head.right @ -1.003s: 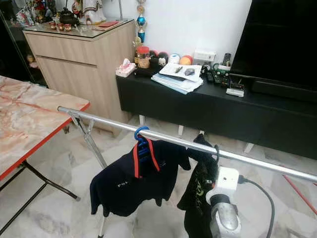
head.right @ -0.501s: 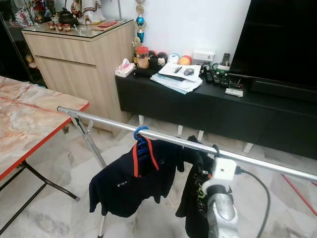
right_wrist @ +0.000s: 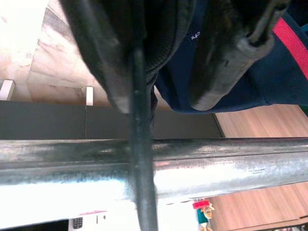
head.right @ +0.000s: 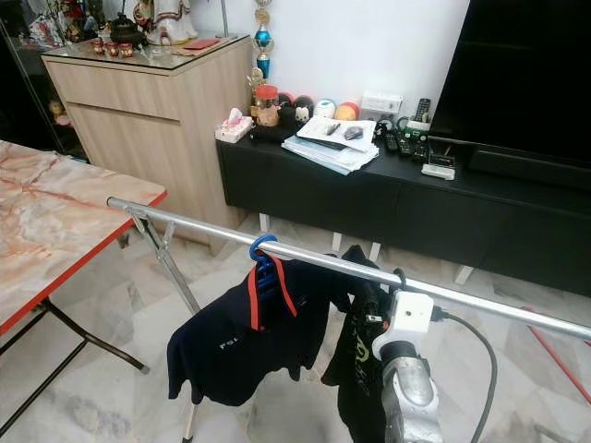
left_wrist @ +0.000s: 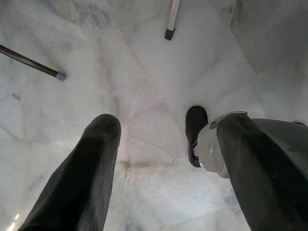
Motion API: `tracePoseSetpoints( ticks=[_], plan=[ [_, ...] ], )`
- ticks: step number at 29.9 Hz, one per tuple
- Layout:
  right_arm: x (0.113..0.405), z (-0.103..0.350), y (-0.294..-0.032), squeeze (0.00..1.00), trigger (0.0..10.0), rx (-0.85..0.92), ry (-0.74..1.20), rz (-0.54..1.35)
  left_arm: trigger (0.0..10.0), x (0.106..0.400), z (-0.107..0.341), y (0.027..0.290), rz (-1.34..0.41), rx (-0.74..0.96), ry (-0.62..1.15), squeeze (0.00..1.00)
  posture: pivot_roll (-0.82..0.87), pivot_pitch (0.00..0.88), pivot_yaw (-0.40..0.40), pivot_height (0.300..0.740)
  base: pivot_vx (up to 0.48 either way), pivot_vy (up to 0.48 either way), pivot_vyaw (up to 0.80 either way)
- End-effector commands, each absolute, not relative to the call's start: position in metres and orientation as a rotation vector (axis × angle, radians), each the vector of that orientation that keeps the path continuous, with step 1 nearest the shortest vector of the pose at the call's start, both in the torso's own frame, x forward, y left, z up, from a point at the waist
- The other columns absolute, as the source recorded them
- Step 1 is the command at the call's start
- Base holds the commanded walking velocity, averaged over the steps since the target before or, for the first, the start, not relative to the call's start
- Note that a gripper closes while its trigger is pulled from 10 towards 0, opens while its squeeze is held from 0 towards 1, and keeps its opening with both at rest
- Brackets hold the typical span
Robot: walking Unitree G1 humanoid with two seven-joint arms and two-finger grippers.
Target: Hang hanger
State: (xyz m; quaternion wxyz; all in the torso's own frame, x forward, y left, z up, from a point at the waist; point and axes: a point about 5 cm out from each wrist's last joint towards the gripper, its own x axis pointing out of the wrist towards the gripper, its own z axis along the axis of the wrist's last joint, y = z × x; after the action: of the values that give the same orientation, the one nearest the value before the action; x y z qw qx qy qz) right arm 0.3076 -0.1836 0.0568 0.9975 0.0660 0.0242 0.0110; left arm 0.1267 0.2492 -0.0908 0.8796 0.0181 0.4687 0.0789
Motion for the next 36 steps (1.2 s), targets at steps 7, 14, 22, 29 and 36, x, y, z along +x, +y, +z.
tracePoseSetpoints(
  ticks=[7, 14, 22, 29, 36],
  plan=[
    [0.310, 0.060, -0.184, 0.00, 0.0, 0.130, 0.026, 0.023, 10.0, 0.118, -0.089, 0.264, 0.174, 0.059, 0.996, 0.00, 0.06, 0.000, 0.020, 0.740, 0.000, 0.000, 0.00],
    [0.309, 0.060, -0.185, 0.00, 0.0, 0.122, 0.022, 0.006, 10.0, 0.114, -0.090, 0.263, 0.169, 0.067, 1.005, 0.00, 0.05, 0.000, 0.021, 0.740, 0.000, 0.000, 0.00],
    [0.309, 0.060, -0.187, 0.00, 0.0, 0.117, 0.019, -0.018, 10.0, 0.120, -0.093, 0.250, 0.149, 0.069, 1.003, 0.00, 0.06, 0.000, 0.022, 0.740, 0.000, 0.000, 0.00],
    [0.308, 0.059, -0.193, 0.00, 0.0, 0.119, 0.017, -0.069, 10.0, 0.125, -0.092, 0.249, 0.143, 0.075, 0.998, 0.00, 0.05, 0.000, 0.023, 0.740, 0.000, 0.000, 0.00],
    [0.307, 0.063, -0.198, 0.00, 0.0, 0.117, -0.016, -0.119, 10.0, 0.119, -0.087, 0.270, 0.168, 0.083, 0.999, 0.00, 0.06, 0.000, 0.022, 0.740, 0.000, 0.000, 0.00]
  ],
)
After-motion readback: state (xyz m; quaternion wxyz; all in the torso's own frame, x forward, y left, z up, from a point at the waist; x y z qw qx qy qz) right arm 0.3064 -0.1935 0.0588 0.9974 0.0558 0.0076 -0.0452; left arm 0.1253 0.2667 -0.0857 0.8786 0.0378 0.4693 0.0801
